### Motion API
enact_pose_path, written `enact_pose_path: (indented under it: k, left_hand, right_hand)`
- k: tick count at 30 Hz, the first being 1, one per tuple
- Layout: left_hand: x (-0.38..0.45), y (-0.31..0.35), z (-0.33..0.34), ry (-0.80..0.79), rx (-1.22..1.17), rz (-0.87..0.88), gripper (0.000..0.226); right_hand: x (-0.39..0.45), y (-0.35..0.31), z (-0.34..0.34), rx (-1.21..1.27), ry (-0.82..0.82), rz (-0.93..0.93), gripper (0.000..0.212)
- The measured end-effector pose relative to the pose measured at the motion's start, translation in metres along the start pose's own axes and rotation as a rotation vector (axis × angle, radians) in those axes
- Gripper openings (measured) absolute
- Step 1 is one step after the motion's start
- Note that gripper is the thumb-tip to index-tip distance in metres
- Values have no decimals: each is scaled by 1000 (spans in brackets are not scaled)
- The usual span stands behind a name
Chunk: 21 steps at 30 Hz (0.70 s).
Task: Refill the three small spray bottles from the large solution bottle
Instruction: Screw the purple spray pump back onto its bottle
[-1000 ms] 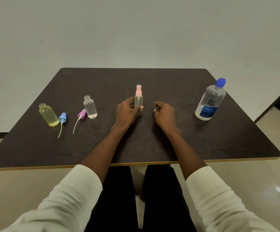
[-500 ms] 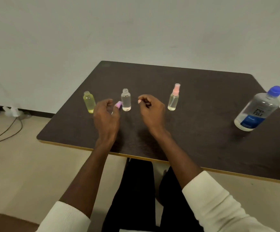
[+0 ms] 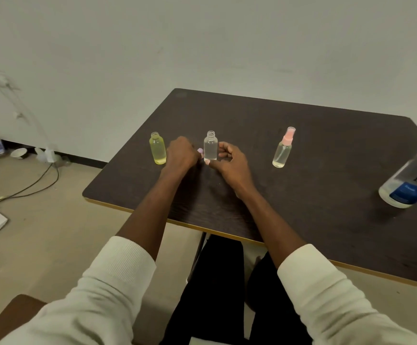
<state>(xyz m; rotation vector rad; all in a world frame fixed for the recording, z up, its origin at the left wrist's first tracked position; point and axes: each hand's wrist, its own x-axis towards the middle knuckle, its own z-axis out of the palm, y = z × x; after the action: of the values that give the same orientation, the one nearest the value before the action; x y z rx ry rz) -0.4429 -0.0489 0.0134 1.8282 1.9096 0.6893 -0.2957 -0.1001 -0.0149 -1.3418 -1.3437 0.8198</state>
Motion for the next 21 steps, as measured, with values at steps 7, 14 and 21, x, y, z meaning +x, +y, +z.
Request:
enact_pose_path:
  k: [7, 14, 21]
  left_hand:
    - [-2, -1, 4, 16, -70, -28, 32]
    - [-30, 4, 4, 236, -476, 9, 30]
    - [-33, 48, -19, 423, -1005, 137, 10]
  right_hand:
    - [7, 0, 7, -24, -7, -65, 49]
    - [14, 5, 8, -106, 12, -71, 28]
    - [10, 14, -10, -202, -4, -123, 33]
